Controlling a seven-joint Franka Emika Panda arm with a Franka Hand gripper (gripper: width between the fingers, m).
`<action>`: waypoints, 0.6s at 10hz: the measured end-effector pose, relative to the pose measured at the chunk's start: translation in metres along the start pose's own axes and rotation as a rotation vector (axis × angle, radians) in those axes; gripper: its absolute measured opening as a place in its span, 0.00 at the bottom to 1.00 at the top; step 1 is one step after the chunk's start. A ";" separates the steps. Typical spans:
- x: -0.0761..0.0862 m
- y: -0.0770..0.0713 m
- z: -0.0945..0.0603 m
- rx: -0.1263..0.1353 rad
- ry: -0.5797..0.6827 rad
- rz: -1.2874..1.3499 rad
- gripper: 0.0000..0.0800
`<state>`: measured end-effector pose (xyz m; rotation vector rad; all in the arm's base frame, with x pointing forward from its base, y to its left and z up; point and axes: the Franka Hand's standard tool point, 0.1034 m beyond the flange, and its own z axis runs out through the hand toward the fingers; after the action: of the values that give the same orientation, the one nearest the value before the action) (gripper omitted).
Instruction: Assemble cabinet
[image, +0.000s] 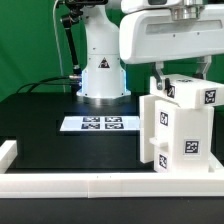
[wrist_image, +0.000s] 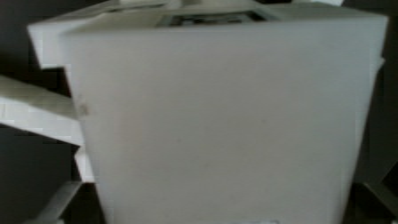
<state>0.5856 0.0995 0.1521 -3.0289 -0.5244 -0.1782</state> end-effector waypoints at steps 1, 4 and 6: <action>0.001 0.000 0.000 -0.001 0.003 0.098 0.70; 0.001 0.001 -0.002 -0.002 0.011 0.364 0.70; 0.000 0.000 -0.002 -0.001 0.012 0.526 0.70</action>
Offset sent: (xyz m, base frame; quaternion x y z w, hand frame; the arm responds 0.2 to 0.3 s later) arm -0.0015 -0.0003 -0.0012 0.0071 0.0305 0.2471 0.9685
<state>0.5857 0.0990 0.1546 -3.0329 0.2787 -0.1637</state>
